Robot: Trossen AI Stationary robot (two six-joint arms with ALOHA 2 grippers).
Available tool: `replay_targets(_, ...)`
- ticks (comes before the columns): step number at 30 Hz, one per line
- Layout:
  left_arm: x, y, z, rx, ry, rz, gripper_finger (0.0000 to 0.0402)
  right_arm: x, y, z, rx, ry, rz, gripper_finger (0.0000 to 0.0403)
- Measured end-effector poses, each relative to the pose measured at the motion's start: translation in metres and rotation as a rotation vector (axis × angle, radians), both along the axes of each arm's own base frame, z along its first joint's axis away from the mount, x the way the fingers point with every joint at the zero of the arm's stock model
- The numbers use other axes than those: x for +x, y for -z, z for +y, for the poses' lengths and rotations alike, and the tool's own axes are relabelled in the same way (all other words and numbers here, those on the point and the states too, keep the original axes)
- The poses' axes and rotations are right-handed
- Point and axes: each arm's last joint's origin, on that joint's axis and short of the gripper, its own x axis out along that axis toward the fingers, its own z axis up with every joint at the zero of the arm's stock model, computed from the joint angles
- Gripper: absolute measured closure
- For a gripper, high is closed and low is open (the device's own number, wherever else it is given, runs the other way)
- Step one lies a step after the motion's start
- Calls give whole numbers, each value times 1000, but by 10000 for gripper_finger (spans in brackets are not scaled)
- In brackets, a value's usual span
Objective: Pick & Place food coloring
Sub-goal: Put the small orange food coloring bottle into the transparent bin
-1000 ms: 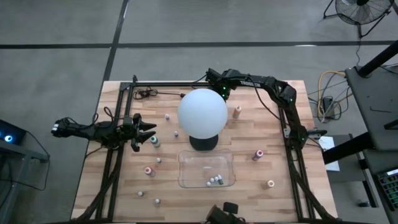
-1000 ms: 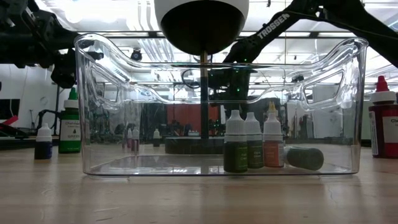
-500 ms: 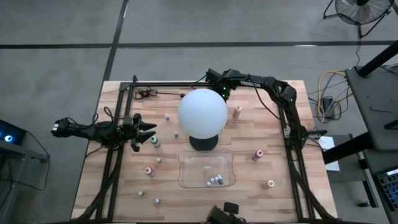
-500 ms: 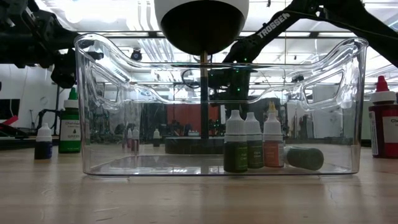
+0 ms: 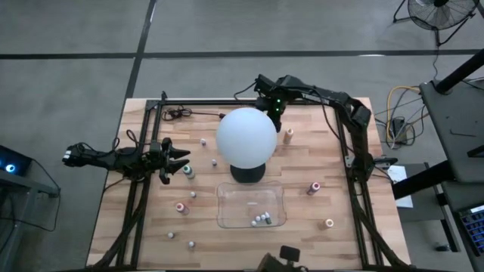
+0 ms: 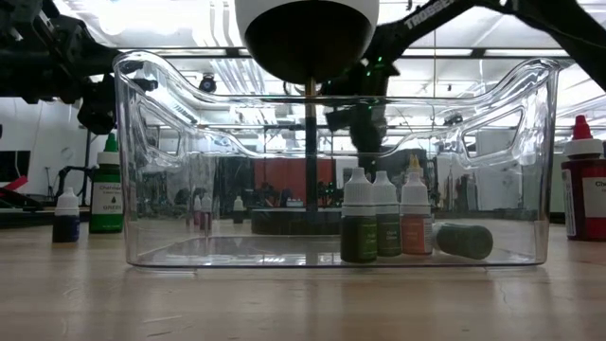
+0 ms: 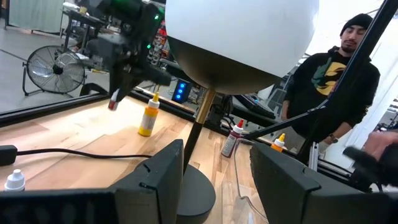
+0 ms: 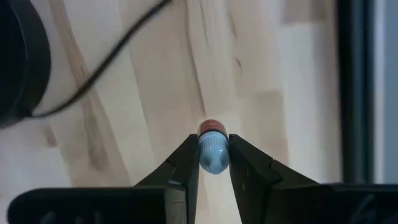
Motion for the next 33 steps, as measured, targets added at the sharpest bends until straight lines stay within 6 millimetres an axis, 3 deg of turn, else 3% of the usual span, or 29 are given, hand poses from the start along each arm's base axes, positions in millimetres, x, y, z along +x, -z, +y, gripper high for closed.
replay_targets(12, 0, 0, 0, 0, 0, 0, 241, -39, -70, 26, -44, 123, -28, 337)
replay_targets(21, 0, 0, 0, 0, 0, 0, 241, -79, -111, 57, -43, 190, 39, 339)
replay_targets(26, 0, 0, 0, 0, 0, 0, 241, -95, -128, 86, -38, 155, 39, 347)
replay_targets(33, 0, 0, 0, 0, 0, 0, 241, -111, -134, 138, -32, 69, 21, 347)
